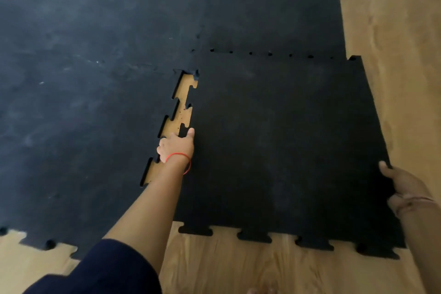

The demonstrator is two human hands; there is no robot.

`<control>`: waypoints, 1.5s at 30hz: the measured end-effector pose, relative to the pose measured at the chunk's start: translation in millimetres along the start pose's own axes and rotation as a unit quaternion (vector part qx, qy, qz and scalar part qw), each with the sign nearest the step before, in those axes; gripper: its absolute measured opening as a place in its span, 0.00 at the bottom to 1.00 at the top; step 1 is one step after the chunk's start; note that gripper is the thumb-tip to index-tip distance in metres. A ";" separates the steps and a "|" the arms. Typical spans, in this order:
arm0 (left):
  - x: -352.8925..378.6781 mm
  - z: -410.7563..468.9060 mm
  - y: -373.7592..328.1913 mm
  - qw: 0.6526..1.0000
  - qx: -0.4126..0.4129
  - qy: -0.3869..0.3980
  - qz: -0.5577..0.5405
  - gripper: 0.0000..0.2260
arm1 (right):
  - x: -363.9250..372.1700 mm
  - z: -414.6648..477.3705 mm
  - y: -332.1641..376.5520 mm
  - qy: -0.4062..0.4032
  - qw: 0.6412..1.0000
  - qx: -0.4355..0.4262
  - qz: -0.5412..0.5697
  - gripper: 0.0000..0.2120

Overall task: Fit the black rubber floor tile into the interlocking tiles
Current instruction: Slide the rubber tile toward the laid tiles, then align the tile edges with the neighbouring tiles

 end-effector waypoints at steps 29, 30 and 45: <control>-75.5 27.3 64.7 0.923 0.182 -0.330 -0.079 0.15 | 24.5 -117.8 -63.8 -0.177 0.941 -0.233 -0.171 0.20; -76.7 31.1 58.7 0.921 0.186 -0.332 -0.086 0.15 | 32.8 -125.5 -45.5 -0.160 0.921 -0.317 -0.157 0.18; -18.4 -64.5 166.8 0.944 -0.168 -0.283 0.001 0.30 | 348.1 -194.6 94.2 0.160 0.548 -0.652 -0.498 0.50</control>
Point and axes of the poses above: each hand's wrist, its own z-axis towards the middle knuckle, its own x-axis out of the palm, y = z × x, the point moved 1 cm from there along z, towards the middle knuckle, and after that the axes turned 10 degrees about -y, right-handed, at the moved point
